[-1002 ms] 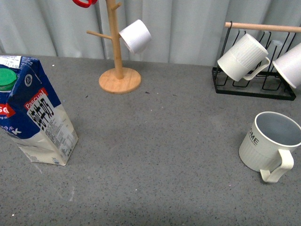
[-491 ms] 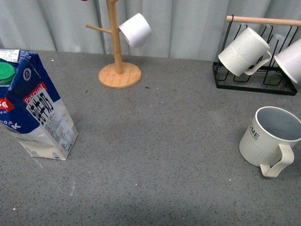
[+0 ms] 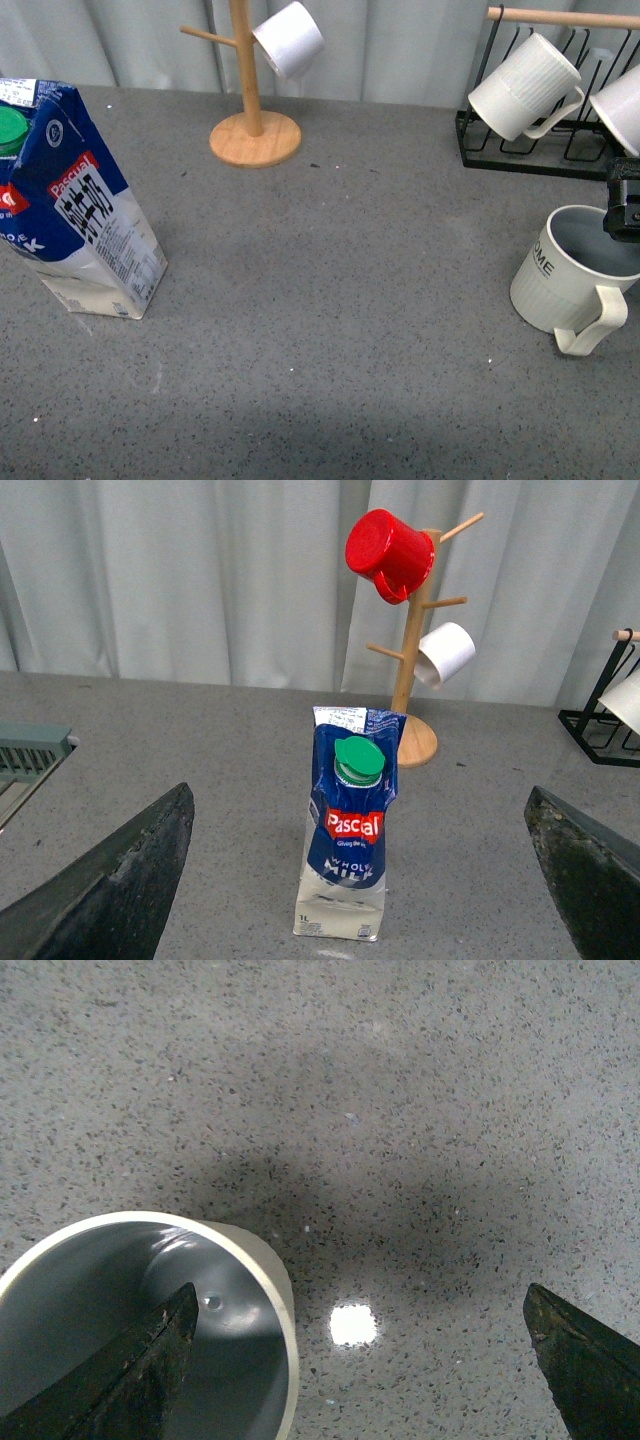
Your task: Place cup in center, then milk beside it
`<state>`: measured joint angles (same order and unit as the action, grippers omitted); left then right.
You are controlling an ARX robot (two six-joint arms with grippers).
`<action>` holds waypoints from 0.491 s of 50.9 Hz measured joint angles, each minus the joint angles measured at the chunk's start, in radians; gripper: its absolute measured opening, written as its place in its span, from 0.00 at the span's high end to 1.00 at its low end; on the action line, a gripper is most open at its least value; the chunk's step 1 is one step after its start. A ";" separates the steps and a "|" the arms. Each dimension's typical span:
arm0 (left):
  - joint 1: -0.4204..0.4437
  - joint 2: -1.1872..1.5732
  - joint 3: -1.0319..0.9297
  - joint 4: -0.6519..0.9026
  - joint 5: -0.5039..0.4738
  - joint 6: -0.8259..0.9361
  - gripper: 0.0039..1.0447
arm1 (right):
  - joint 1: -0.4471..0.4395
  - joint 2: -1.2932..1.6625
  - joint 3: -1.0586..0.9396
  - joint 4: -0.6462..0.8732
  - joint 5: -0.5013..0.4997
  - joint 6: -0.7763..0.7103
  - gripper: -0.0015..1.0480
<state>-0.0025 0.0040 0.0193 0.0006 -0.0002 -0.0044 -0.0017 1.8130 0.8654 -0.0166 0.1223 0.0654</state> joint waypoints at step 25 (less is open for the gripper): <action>0.000 0.000 0.000 0.000 0.000 0.000 0.06 | 0.022 0.061 0.036 0.007 -0.026 -0.002 0.52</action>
<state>-0.0025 0.0040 0.0193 0.0006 -0.0002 -0.0040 0.0200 1.8744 0.9012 -0.0093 0.0959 0.0639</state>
